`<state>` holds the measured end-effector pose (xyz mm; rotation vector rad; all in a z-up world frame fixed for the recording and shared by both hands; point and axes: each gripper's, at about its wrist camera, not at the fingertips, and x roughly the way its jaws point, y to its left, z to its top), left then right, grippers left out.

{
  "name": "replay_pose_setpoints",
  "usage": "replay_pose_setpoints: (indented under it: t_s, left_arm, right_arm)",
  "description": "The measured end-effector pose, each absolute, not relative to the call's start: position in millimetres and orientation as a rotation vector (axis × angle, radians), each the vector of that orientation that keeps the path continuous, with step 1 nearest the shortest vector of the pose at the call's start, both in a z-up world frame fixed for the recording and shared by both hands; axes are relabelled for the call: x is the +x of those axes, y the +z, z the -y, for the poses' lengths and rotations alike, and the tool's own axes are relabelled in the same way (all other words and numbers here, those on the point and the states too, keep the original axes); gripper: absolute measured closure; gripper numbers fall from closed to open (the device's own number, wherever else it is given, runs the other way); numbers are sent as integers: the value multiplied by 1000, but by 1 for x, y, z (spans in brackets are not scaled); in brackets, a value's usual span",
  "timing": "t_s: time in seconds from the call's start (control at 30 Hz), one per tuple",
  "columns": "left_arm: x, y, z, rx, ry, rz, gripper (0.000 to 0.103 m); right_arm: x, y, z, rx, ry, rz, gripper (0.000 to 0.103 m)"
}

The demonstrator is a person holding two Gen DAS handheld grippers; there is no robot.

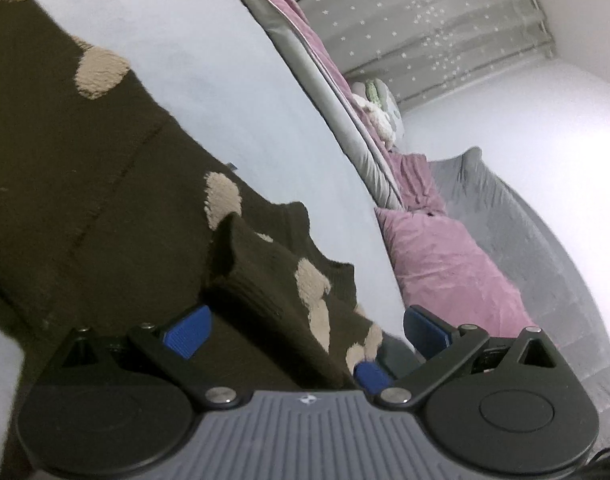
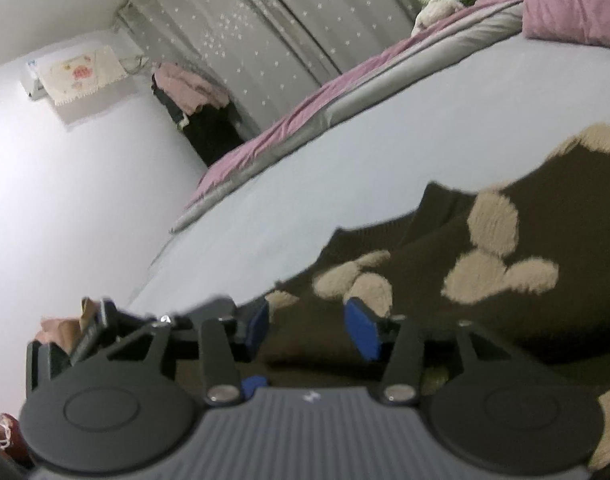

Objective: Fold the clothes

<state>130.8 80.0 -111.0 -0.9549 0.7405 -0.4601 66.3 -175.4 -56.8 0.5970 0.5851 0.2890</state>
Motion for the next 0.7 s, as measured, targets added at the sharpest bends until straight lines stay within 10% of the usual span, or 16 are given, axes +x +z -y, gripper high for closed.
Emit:
replay_pose_setpoints:
  t_s: [0.27,0.7]
  left_arm:
    - [135,-115,-82,-1009,-430,-728,0]
    - [142,-117,-72,-995,-312,-718,8]
  right_arm:
    - [57,-61,189,655,270,-590,0]
    - [44,-72,230,803,180,-706,0]
